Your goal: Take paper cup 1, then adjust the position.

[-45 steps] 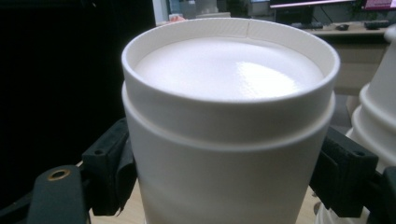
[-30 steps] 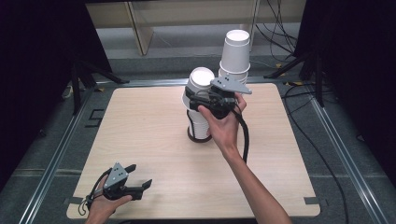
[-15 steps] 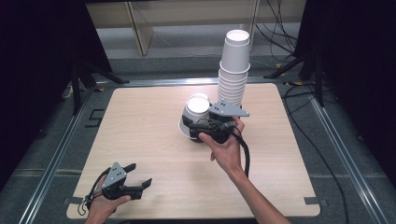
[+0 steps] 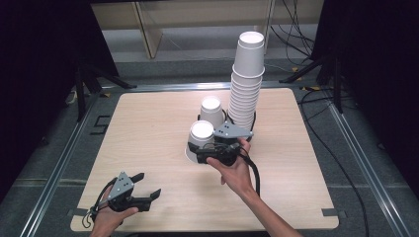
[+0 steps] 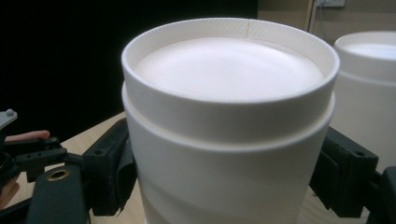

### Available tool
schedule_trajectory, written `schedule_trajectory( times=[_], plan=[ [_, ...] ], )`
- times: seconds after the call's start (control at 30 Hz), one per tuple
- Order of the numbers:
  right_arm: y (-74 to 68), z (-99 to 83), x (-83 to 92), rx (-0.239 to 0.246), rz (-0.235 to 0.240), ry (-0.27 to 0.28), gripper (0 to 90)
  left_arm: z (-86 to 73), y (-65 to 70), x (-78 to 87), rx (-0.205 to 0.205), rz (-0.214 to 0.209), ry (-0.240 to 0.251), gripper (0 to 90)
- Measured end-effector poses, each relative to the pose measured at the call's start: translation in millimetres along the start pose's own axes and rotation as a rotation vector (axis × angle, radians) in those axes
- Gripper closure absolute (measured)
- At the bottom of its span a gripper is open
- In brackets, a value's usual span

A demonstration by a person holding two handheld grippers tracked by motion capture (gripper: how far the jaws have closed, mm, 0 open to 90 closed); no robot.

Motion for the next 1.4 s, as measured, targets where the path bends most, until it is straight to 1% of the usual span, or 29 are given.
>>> schedule_trajectory(
  times=[0.03, 0.07, 0.1, 0.2, 0.23, 0.27, 0.3, 0.4, 0.47, 0.5, 0.53, 0.7, 0.73, 0.83, 0.87, 0.9, 0.93, 0.97, 1.0, 1.03, 1.07, 1.1, 1.17, 1.2, 1.23, 1.27, 1.3, 1.33, 1.4],
  plan=[
    [-2.4, -6.9, -0.2, -0.014, 0.006, -0.012, 20.3, 0.2, -0.4, 0.2, -0.003, -0.002, -0.002, 14.9],
    [-3.6, -8.0, -1.6, -0.008, 0.022, -0.003, 20.2, 0.4, -0.4, 0.0, -0.001, 0.000, 0.000, 14.9],
    [-4.2, -9.9, -1.4, -0.002, 0.022, -0.005, 20.3, 0.5, -0.1, -0.1, 0.000, -0.001, 0.000, 14.9],
    [-8.6, -15.2, -1.2, -0.017, 0.027, -0.027, 20.3, 0.4, 1.1, 0.7, -0.003, -0.005, -0.005, 14.8],
    [-12.4, -18.1, -3.5, -0.009, 0.050, -0.022, 20.2, 1.6, 2.0, 0.4, 0.002, -0.004, 0.004, 14.8],
    [-13.4, -19.3, -4.3, -0.004, 0.052, -0.022, 20.2, 1.3, 1.1, 1.9, -0.009, 0.002, -0.008, 14.9],
    [-16.1, -20.9, -4.4, -0.016, 0.056, -0.030, 20.2, 2.7, 2.1, 0.4, 0.000, -0.003, 0.016, 14.8],
    [-20.0, -23.3, -6.3, -0.021, 0.075, -0.033, 20.2, 3.6, 2.7, 2.4, 0.000, -0.004, 0.013, 14.8],
    [-22.2, -25.8, -7.7, -0.002, 0.085, -0.042, 20.2, 6.2, 3.8, 1.2, 0.006, -0.008, 0.041, 14.8],
    [-22.2, -25.8, -7.7, -0.002, 0.085, -0.042, 20.2, 6.2, 3.8, 1.2, 0.006, -0.008, 0.041, 14.9],
    [-27.2, -28.5, -9.7, -0.014, 0.101, -0.044, 20.2, 8.8, 5.1, 1.5, 0.011, -0.012, 0.057, 14.8],
    [-37.4, -33.3, -16.2, -0.007, 0.136, -0.047, 20.2, 11.4, 7.4, 3.2, 0.010, -0.016, 0.057, 14.8],
    [-37.4, -33.3, -16.2, -0.007, 0.136, -0.047, 20.2, 12.7, 7.9, 1.9, 0.014, -0.019, 0.077, 14.8],
    [-42.5, -37.7, -18.7, 0.001, 0.150, -0.063, 20.2, 14.2, 8.0, 1.7, 0.012, -0.018, 0.079, 14.8],
    [-44.7, -39.3, -19.1, -0.001, 0.154, -0.069, 20.2, 15.7, 9.6, 0.7, 0.020, -0.022, 0.092, 14.8],
    [-50.6, -42.3, -22.0, -0.018, 0.177, -0.067, 20.2, 16.9, 11.0, 0.3, 0.020, -0.025, 0.099, 14.8],
    [-51.9, -43.8, -22.2, -0.023, 0.178, -0.072, 20.2, 18.8, 13.0, -1.2, 0.026, -0.030, 0.117, 14.8],
    [-51.9, -43.8, -22.2, -0.023, 0.178, -0.072, 20.2, 18.9, 14.2, 0.1, 0.021, -0.033, 0.100, 14.8],
    [-52.5, -44.8, -23.7, -0.006, 0.181, -0.070, 20.2, 20.5, 16.2, -1.1, 0.026, -0.039, 0.112, 14.8],
    [-57.3, -46.4, -24.2, -0.036, 0.195, -0.074, 20.2, 21.8, 17.6, -2.5, 0.023, -0.042, 0.123, 14.8],
    [-59.5, -47.5, -26.2, -0.024, 0.208, -0.070, 20.3, 23.5, 20.3, -4.5, 0.025, -0.051, 0.129, 14.8],
    [-61.5, -48.3, -26.7, -0.030, 0.212, -0.075, 20.3, 22.8, 20.4, -3.8, 0.024, -0.044, 0.106, 14.8],
    [-61.4, -48.5, -26.7, -0.015, 0.209, -0.080, 20.3, 23.5, 21.1, -5.8, 0.026, -0.049, 0.115, 14.8],
    [-69.1, -49.7, -28.6, -0.050, 0.236, -0.079, 20.3, 23.9, 21.9, -6.8, 0.022, -0.048, 0.112, 14.8],
    [-71.2, -50.3, -28.6, -0.055, 0.241, -0.083, 20.3, 24.4, 22.7, -6.9, 0.027, -0.047, 0.111, 14.8],
    [-71.6, -51.8, -28.9, -0.046, 0.238, -0.094, 20.3, 24.6, 22.9, -7.1, 0.025, -0.049, 0.112, 14.8],
    [-74.9, -52.0, -30.3, -0.052, 0.251, -0.085, 20.3, 24.8, 23.2, -7.2, 0.026, -0.050, 0.111, 14.8],
    [-75.5, -52.3, -31.2, -0.031, 0.255, -0.080, 20.4, 24.8, 23.2, -7.2, 0.026, -0.050, 0.111, 14.7],
    [-79.3, -54.0, -32.0, -0.033, 0.256, -0.086, 20.4, 25.7, 24.0, -7.5, 0.029, -0.056, 0.122, 14.5]
  ],
)
Point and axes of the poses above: each handheld gripper's, and its own axes: x roughly backward along the jaws, z roughly out of its top, y roughly to its right, the point moved 9 cm from there along -x, roughly forward along the jaws, and after that the axes turned 8 degrees about y, right-handed, at the moved point
